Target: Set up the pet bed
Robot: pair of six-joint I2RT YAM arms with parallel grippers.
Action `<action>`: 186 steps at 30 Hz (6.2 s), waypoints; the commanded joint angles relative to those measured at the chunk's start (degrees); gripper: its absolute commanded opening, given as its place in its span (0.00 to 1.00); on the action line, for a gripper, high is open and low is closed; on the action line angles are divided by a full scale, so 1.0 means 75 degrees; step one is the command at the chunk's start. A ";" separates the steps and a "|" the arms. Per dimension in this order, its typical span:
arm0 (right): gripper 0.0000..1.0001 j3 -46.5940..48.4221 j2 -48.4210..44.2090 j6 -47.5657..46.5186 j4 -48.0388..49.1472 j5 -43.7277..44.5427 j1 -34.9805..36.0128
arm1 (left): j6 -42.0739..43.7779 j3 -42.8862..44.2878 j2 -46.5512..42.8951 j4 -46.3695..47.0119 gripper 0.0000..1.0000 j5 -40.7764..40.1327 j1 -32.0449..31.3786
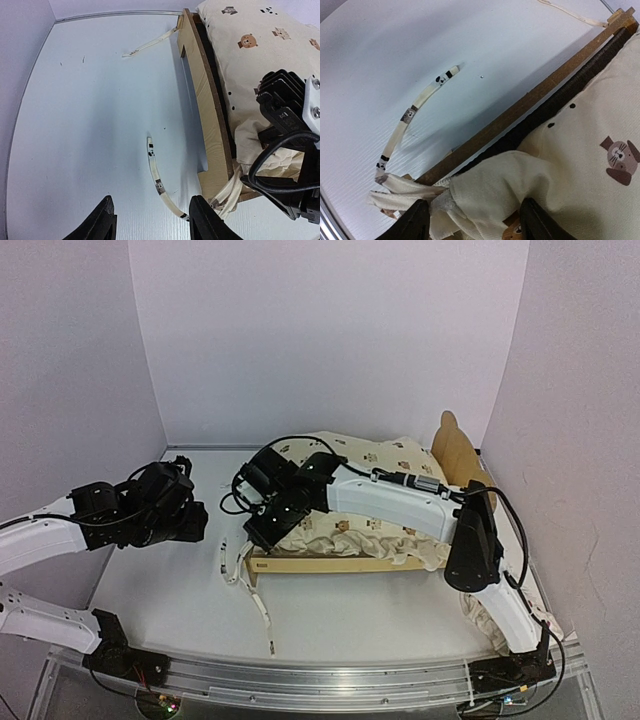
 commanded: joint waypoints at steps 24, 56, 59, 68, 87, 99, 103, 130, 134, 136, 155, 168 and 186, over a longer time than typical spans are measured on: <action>0.00 -0.1354 -0.0960 -0.0528 0.0763 0.0103 -0.0151 | 0.0509 -0.0024 -0.0044 0.0788 0.44 0.0224 0.0035; 0.00 -0.4986 -0.5240 -0.1549 0.1226 0.1485 -0.1155 | 0.2712 0.0083 0.1687 0.3166 0.62 0.3808 -0.0087; 0.00 -0.5236 -0.5458 -0.1534 0.1256 0.1475 -0.1288 | 0.2944 0.0137 0.1826 0.3240 0.64 0.3989 -0.0132; 0.00 -0.5677 -0.5832 -0.1517 0.1320 0.1398 -0.1513 | 0.3783 0.0296 0.2345 0.3518 0.68 0.4273 -0.0212; 0.00 -0.5894 -0.5911 -0.1440 0.1454 0.1123 -0.1544 | 0.4599 0.1022 0.3820 0.4024 0.49 0.3121 -0.0260; 0.00 -0.5895 -0.5942 -0.1465 0.1534 0.1106 -0.1615 | 0.4655 0.1219 0.3983 0.3950 0.00 0.3398 -0.0289; 0.00 -0.5858 -0.5985 -0.1382 0.1559 0.1151 -0.1652 | 0.4347 0.1545 0.3920 0.3996 0.00 0.3682 -0.0355; 0.00 -0.5879 -0.5834 -0.1159 0.1655 0.0729 -0.1664 | 0.2741 0.0710 0.4742 0.8485 0.00 0.4272 -0.0541; 0.00 -0.5892 -0.5797 -0.1143 0.1655 0.0648 -0.1675 | 0.2702 0.0356 0.4887 0.8961 0.00 0.4361 -0.0543; 0.00 -0.5892 -0.5766 -0.1128 0.1658 0.0613 -0.1668 | 0.2695 0.0159 0.4902 0.9262 0.00 0.4354 -0.0546; 0.00 -0.5790 -0.5660 -0.1008 0.1644 0.0375 -0.1663 | 0.3054 0.0135 0.5288 1.0595 0.00 0.4099 -0.0550; 0.00 -0.5805 -0.5564 -0.0995 0.1655 0.0355 -0.1673 | 0.3525 -0.0246 0.5447 1.1628 0.00 0.3718 -0.0539; 0.00 -0.5926 -0.5558 -0.0942 0.1655 0.0376 -0.1670 | 0.3681 -0.0301 0.5457 1.1847 0.00 0.3751 -0.0457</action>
